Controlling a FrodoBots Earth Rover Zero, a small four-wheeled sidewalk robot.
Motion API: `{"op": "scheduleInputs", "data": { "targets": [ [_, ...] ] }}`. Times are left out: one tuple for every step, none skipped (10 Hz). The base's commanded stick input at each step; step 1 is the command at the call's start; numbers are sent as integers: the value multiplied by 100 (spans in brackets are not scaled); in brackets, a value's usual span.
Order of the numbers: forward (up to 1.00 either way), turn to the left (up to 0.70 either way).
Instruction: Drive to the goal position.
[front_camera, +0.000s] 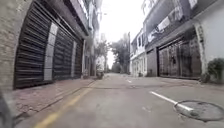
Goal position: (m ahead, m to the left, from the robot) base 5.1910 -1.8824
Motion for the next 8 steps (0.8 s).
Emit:
{"op": "scheduleInputs", "data": {
  "targets": [
    [50, 7],
    [50, 0],
    [50, 0],
    [50, 0],
    [50, 0],
    [50, 0],
    [50, 0],
    [50, 0]
  ]
}}
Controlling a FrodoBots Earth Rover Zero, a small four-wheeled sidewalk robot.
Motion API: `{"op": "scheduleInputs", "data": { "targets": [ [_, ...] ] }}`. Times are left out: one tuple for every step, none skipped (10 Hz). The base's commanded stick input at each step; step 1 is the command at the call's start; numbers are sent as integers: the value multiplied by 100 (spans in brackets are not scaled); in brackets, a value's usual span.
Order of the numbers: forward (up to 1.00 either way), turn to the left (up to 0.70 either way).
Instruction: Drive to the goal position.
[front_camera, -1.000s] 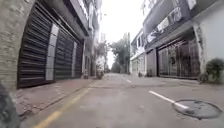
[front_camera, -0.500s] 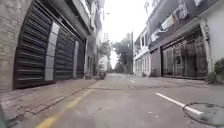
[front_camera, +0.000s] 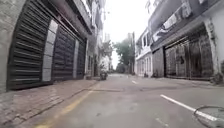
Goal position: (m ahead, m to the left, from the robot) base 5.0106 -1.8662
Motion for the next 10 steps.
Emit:
{"op": "scheduleInputs", "data": {
  "targets": [
    [50, 0],
    [50, 0],
    [50, 0],
    [50, 0],
    [50, 0],
    [50, 2],
    [50, 26],
    [50, 50],
    [50, 50],
    [50, 3]
  ]
}}
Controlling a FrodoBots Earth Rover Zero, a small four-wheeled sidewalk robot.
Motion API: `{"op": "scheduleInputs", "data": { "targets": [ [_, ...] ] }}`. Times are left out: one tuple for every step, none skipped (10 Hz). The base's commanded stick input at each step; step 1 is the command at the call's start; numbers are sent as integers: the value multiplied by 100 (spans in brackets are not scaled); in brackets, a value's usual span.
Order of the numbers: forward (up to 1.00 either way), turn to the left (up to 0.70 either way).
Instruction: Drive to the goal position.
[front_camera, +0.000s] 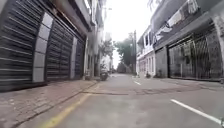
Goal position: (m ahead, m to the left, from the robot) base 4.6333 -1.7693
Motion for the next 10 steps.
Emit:
{"op": "scheduleInputs", "data": {
  "targets": [
    [50, 0],
    [50, 0],
    [50, 0],
    [50, 0],
    [50, 0],
    [50, 0],
    [50, 0],
    [50, 0],
    [50, 0],
    [50, 0]
  ]
}}
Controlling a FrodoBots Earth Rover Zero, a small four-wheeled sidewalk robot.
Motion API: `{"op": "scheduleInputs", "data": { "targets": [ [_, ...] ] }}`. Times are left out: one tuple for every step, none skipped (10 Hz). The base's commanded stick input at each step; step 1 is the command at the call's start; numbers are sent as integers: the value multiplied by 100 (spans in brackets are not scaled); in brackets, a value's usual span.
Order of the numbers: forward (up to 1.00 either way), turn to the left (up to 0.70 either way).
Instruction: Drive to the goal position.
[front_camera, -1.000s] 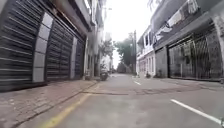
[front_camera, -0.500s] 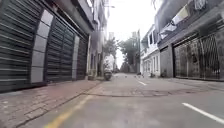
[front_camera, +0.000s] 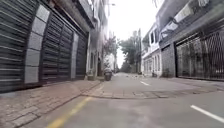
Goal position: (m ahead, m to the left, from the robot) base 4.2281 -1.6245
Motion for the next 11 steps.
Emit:
{"op": "scheduleInputs", "data": {
  "targets": [
    [50, 0],
    [50, 0],
    [50, 0],
    [50, 0],
    [50, 0],
    [50, 0],
    [50, 0],
    [50, 0],
    [50, 0],
    [50, 0],
    [50, 0]
  ]
}}
